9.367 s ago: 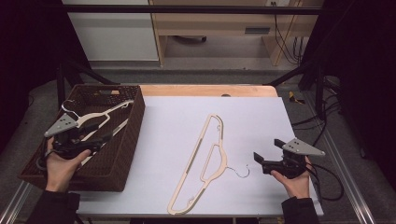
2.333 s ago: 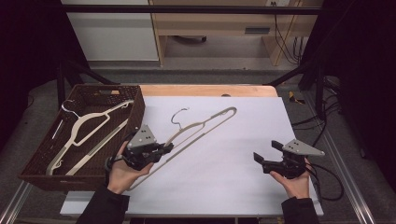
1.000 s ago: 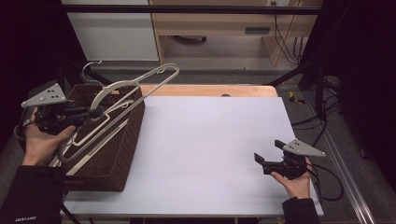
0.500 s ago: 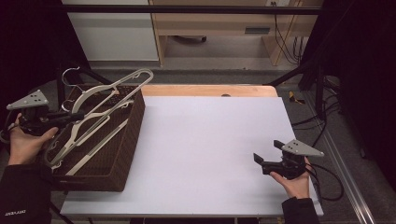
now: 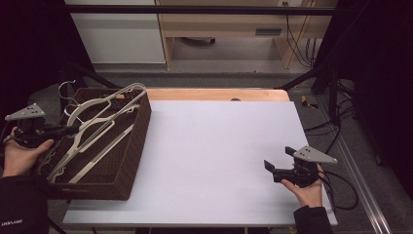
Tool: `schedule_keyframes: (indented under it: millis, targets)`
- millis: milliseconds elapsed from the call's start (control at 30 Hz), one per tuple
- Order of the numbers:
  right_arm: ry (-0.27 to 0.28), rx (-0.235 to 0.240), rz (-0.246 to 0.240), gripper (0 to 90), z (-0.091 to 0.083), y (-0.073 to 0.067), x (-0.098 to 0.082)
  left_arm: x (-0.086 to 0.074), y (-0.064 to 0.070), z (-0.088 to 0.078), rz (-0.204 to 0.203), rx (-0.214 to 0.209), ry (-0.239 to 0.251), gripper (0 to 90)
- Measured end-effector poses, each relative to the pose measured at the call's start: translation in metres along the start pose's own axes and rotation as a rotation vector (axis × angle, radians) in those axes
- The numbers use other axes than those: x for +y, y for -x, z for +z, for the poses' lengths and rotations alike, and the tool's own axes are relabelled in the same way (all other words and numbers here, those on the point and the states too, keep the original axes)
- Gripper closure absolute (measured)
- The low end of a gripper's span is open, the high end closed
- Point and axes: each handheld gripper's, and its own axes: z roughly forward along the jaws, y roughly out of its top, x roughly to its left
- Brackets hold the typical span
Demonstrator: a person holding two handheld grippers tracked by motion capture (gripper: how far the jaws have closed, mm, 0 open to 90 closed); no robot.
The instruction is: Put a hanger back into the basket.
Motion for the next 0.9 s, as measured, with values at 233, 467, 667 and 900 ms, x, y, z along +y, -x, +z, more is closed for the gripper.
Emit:
schedule_keyframes:
  millis: [233, 467, 667, 900]
  targets:
    - [-0.002, -0.002, -0.002, 7.4, 0.000, 0.000, 0.000, -0.013, -0.005, 0.004, -0.026, 0.041, -0.049, 86.5]
    - [-0.006, -0.005, -0.003, 7.3, 0.001, 0.000, -0.001, -0.022, -0.003, 0.025, -0.041, 0.019, -0.117, 86.2]
    - [-0.003, -0.003, -0.003, 7.3, 0.000, 0.000, 0.000, -0.029, 0.000, 0.044, -0.089, -0.006, -0.182, 86.0]
    - [-0.005, -0.006, -0.004, 7.1, 0.001, 0.000, 0.000, -0.031, -0.004, 0.041, -0.158, 0.128, -0.254, 80.4]
